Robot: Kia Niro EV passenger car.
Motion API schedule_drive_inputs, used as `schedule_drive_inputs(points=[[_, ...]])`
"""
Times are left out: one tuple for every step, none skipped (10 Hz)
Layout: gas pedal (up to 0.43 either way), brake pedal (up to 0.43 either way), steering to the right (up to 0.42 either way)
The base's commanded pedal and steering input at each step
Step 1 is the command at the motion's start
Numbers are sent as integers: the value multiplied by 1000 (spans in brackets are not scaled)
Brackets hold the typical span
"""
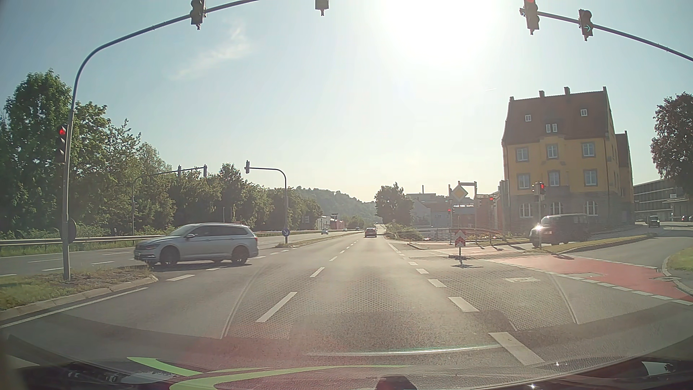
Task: Follow the waypoints while adhering to traffic rules and regulations
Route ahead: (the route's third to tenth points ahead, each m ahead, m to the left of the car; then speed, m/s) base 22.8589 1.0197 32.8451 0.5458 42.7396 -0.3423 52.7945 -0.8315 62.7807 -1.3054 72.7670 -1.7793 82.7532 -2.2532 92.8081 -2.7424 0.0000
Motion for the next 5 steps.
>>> schedule_drive_inputs(points=[[0,268,3],[0,262,3],[0,268,3],[0,268,3],[0,268,3]])
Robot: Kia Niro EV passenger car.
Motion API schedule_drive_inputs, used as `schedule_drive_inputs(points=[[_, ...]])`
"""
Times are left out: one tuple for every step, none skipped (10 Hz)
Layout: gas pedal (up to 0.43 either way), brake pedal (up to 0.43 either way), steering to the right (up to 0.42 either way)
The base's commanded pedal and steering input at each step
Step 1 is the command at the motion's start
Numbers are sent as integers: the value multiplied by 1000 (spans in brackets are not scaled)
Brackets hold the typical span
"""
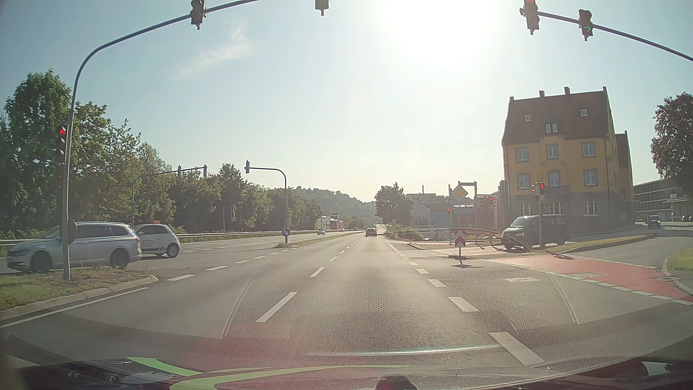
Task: Follow the waypoints while adhering to traffic rules and regulations
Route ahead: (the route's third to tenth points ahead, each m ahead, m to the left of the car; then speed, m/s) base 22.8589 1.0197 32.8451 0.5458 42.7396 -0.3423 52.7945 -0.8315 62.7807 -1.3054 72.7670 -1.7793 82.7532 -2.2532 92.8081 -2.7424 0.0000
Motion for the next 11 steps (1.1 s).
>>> schedule_drive_inputs(points=[[0,268,3],[0,268,3],[0,268,3],[0,268,3],[0,268,3],[0,268,3],[0,268,3],[0,268,3],[0,268,3],[0,268,3],[0,268,3]])
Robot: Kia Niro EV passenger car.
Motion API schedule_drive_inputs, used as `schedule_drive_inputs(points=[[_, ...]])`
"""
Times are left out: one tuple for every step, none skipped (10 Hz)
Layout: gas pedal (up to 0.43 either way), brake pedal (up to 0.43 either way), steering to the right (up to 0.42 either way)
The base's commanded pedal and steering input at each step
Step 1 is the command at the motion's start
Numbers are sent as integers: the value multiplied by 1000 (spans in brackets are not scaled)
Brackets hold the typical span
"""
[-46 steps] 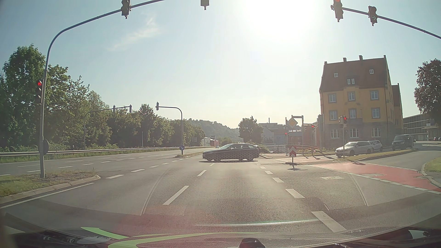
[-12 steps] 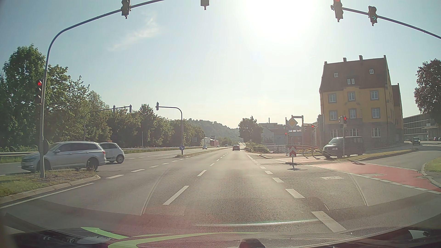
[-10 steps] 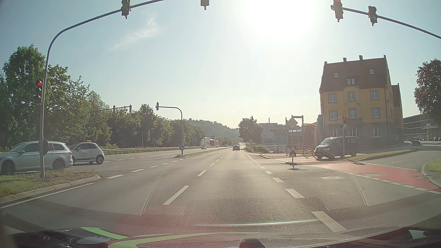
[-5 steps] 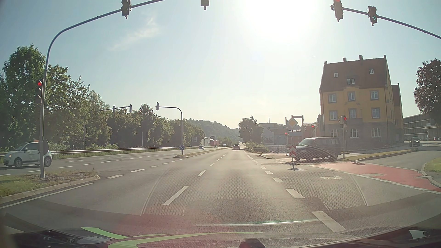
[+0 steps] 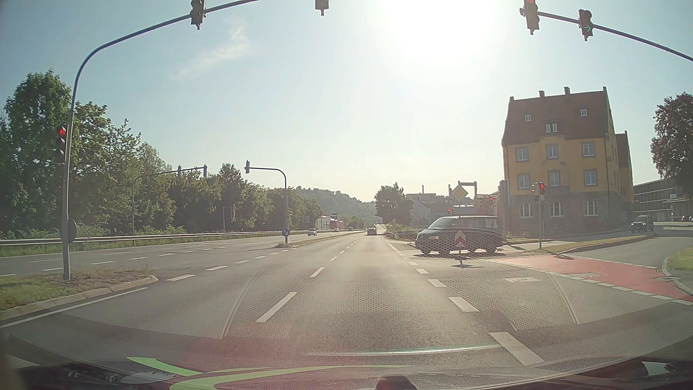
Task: Follow the waypoints while adhering to traffic rules and regulations
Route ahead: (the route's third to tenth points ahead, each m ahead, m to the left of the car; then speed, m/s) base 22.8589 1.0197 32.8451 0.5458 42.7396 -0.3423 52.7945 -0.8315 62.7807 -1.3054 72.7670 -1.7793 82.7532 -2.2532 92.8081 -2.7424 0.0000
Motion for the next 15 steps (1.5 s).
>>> schedule_drive_inputs(points=[[0,268,3],[0,268,3],[0,268,3],[0,268,3],[0,268,3],[0,268,3],[0,268,3],[0,268,3],[0,268,3],[0,268,3],[0,268,3],[0,268,3],[0,268,3],[0,268,3],[0,268,3]])
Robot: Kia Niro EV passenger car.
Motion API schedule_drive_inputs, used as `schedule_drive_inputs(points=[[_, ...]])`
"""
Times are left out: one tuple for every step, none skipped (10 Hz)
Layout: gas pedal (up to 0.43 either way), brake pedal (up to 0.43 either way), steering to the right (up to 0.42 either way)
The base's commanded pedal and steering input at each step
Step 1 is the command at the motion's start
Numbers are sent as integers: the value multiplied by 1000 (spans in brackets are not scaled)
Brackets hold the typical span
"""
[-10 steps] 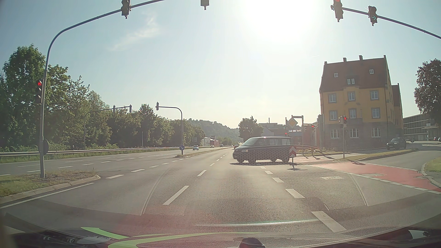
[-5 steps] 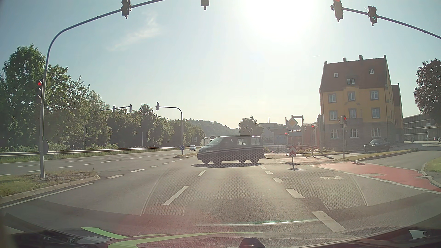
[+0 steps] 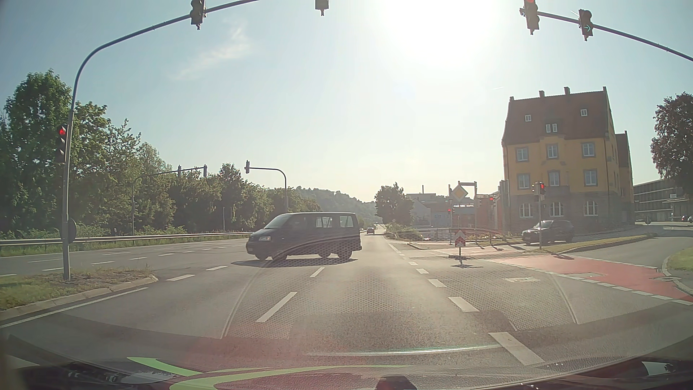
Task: Follow the waypoints while adhering to traffic rules and regulations
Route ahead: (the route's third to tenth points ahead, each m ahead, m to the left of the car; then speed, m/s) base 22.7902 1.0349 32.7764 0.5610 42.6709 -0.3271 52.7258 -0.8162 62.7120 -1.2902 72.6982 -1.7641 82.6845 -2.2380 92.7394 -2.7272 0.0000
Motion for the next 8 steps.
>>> schedule_drive_inputs(points=[[0,268,3],[0,268,3],[0,268,3],[0,268,3],[0,268,3],[0,268,3],[0,268,3],[0,268,3]])
